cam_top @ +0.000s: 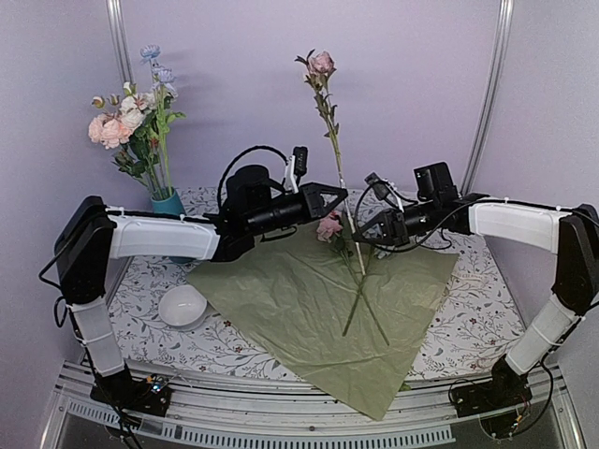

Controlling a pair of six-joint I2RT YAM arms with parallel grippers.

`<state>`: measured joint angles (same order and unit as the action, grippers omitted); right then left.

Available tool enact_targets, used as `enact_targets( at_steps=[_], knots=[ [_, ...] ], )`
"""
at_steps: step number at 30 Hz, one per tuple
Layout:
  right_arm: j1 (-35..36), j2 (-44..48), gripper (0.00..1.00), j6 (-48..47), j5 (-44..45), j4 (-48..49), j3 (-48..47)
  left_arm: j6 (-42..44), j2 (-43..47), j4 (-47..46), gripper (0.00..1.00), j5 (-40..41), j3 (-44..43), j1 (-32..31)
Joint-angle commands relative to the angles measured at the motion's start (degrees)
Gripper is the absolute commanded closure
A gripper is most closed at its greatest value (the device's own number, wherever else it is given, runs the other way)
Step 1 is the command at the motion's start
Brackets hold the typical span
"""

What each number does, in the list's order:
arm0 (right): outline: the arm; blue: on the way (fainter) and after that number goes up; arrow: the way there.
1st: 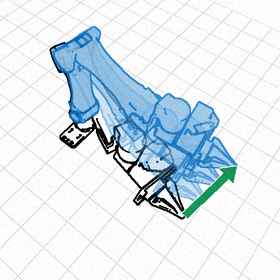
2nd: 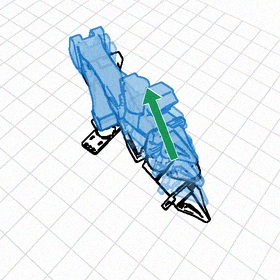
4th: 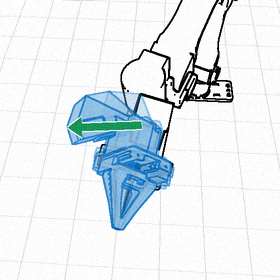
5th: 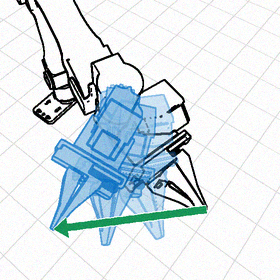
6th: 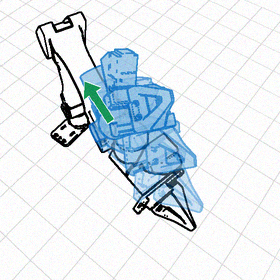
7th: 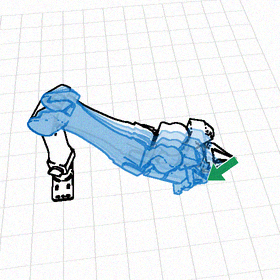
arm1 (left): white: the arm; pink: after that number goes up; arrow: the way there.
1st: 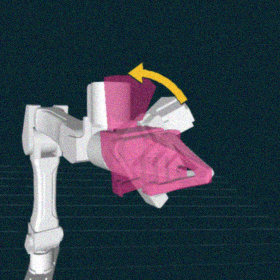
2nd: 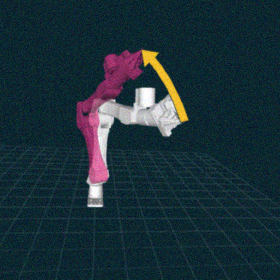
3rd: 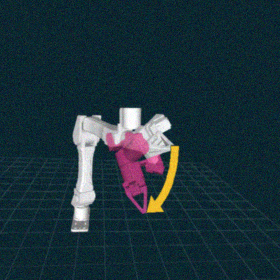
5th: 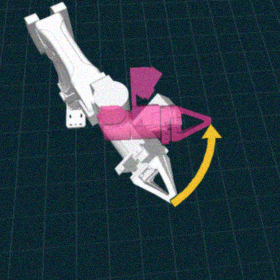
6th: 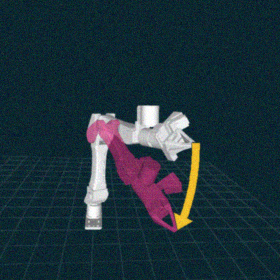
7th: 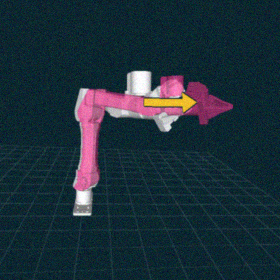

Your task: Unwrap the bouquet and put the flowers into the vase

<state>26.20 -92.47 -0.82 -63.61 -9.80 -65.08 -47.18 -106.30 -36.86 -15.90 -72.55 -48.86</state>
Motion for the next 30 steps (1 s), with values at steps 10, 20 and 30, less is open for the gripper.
enact_targets(
  at_steps=[10,20,30],
  knots=[
    [0.9,-1.3,1.00,-2.4,0.0,-1.0,1.5,4.2,1.7,-3.0,0.56,1.9,-2.0,3.6],
    [2.0,-1.4,1.00,-4.0,0.9,-2.7,1.3,6.1,-1.6,0.4,0.65,-1.3,-9.6,5.3],
    [2.0,-0.7,1.00,-5.5,2.0,-3.9,1.1,6.0,-2.2,2.0,0.96,-3.1,-11.3,5.5]
  ],
)
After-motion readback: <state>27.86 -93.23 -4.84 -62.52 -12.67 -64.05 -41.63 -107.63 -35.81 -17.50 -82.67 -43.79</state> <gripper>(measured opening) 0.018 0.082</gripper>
